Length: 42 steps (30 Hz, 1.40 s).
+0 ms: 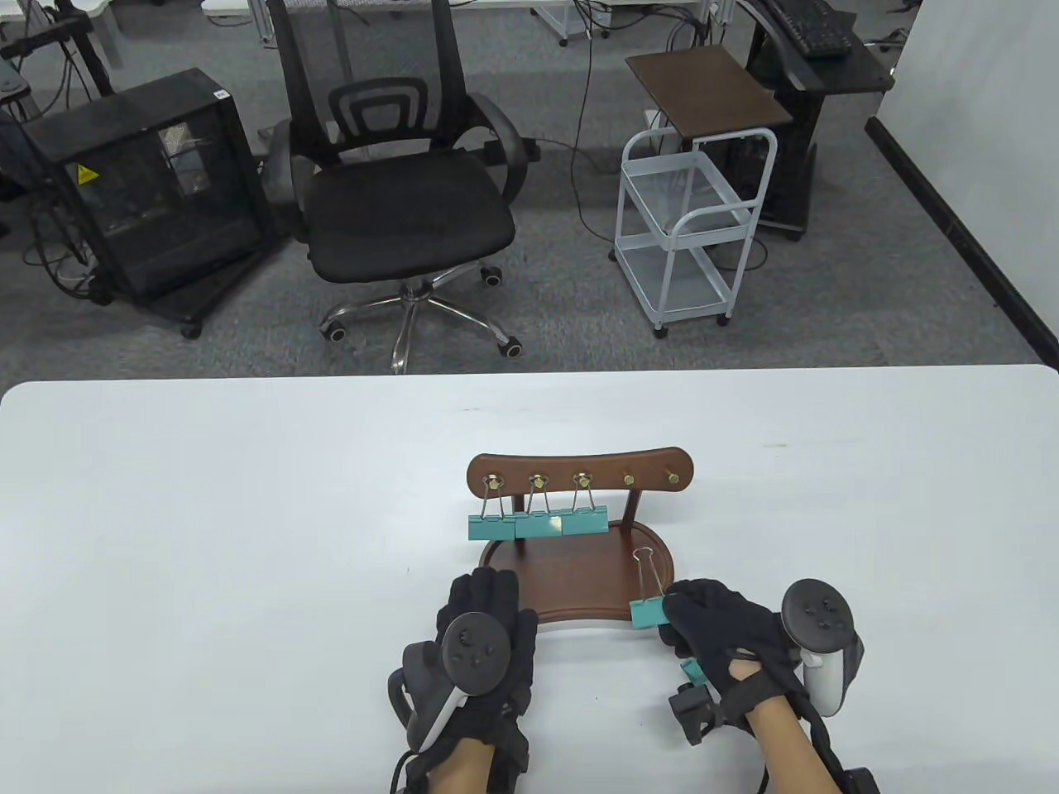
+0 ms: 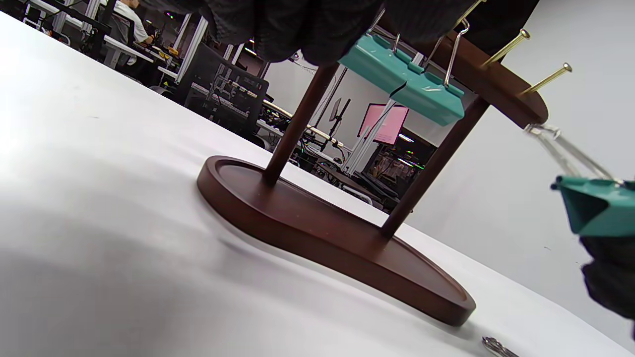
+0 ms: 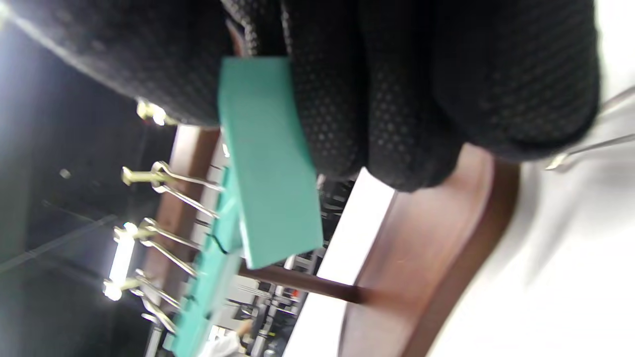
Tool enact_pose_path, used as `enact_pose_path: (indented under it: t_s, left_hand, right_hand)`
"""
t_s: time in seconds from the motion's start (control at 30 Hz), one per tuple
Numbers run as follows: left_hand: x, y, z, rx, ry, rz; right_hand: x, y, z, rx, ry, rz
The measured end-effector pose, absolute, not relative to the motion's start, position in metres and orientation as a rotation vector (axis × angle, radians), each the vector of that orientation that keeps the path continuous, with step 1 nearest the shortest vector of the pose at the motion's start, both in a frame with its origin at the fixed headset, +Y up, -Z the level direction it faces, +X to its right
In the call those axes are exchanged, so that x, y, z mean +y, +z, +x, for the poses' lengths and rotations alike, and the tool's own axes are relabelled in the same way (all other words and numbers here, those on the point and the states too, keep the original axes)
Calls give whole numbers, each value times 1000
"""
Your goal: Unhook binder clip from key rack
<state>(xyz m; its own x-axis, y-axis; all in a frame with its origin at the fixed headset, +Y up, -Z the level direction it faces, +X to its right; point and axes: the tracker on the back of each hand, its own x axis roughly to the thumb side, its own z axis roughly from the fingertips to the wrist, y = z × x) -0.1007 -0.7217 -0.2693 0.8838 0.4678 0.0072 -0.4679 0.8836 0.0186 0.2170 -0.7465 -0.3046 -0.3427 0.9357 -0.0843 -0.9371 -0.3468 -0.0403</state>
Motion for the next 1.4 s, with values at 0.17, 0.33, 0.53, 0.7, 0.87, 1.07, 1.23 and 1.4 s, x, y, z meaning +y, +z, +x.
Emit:
enact_pose_path:
  t_s: [0.17, 0.33, 0.53, 0.7, 0.87, 1.07, 1.23, 1.4]
  left_hand:
    - [-722, -269, -101, -3, 487, 19]
    - [-722, -269, -100, -5, 488, 19]
    - [-722, -269, -100, -5, 488, 22]
    - [-722, -269, -101, -4, 487, 22]
    - [-722, -269, -101, -2, 491, 22]
    - [-722, -270, -101, 0, 488, 19]
    - [-722, -270, -101, -1, 485, 20]
    - [-722, -270, -101, 0, 480, 19]
  right_hand:
    - [-744, -303, 209, 77, 2121, -154]
    - [-745, -303, 202, 166, 2279, -211]
    - [-747, -303, 193, 283, 2478, -234]
    - [-751, -304, 184, 326, 2524, -249]
    - [-751, -305, 176, 315, 2584, -237]
    - [-745, -304, 168, 269, 2711, -208]
    - [-741, -301, 161, 202, 2836, -164]
    - [-737, -298, 153, 137, 2972, -117]
